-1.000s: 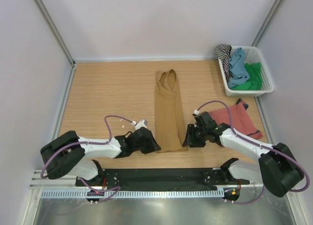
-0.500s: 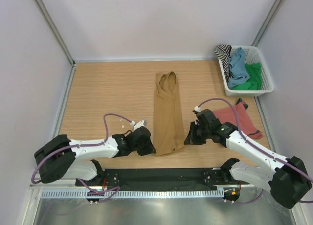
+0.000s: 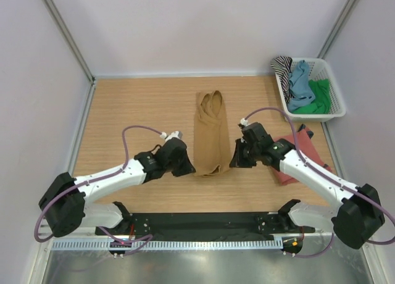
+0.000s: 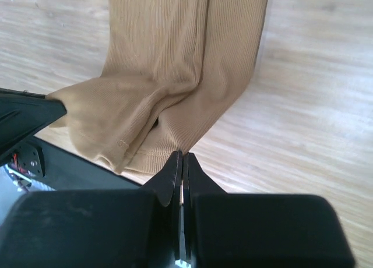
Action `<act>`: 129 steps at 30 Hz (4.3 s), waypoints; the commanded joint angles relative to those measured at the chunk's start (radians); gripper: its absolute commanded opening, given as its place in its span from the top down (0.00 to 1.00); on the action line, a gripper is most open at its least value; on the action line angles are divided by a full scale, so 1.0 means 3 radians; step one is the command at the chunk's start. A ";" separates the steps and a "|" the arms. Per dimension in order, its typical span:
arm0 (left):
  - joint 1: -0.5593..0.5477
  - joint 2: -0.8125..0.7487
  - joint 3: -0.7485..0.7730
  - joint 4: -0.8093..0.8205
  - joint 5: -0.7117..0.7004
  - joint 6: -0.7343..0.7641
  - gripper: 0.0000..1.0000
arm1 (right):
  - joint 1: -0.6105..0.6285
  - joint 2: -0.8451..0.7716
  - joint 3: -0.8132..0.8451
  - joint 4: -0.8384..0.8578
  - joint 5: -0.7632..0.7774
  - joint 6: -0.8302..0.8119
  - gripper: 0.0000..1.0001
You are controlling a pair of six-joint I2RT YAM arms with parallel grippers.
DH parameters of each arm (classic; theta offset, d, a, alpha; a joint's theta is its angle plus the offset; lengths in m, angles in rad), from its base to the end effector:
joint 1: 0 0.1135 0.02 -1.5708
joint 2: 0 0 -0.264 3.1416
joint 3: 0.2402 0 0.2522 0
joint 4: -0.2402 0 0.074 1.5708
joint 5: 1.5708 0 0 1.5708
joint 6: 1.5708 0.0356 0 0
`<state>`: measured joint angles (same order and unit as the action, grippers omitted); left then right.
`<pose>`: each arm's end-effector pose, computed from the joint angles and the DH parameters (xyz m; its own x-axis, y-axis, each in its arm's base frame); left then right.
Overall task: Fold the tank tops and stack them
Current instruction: Fold the tank top
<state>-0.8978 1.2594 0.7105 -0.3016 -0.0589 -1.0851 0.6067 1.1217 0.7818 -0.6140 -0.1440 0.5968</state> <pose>0.1585 -0.1955 0.2058 -0.8876 -0.3028 -0.3470 -0.0612 0.8244 -0.5627 0.1774 0.1294 0.2371 -0.9097 0.0457 -0.4127 -0.1465 0.8947 0.4219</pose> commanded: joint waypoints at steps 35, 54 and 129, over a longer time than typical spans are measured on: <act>0.1336 0.1912 0.2617 -0.0334 0.0769 0.1219 1.00 | -0.0836 0.2243 0.2497 -0.0065 0.0081 -0.0507 0.99; 0.1592 0.2551 0.3051 -0.0212 0.1066 0.1214 0.99 | -0.0974 0.2744 0.2977 -0.0091 0.0081 -0.0471 0.93; 0.0738 0.2510 0.1513 0.0571 0.0590 0.0580 0.58 | -0.1133 0.3971 0.2760 0.2206 -0.1346 0.0511 0.96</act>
<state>-0.6548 1.9606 1.1851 -0.0444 0.1532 -0.9150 0.2955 2.2513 1.4429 0.1246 -0.6594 0.7807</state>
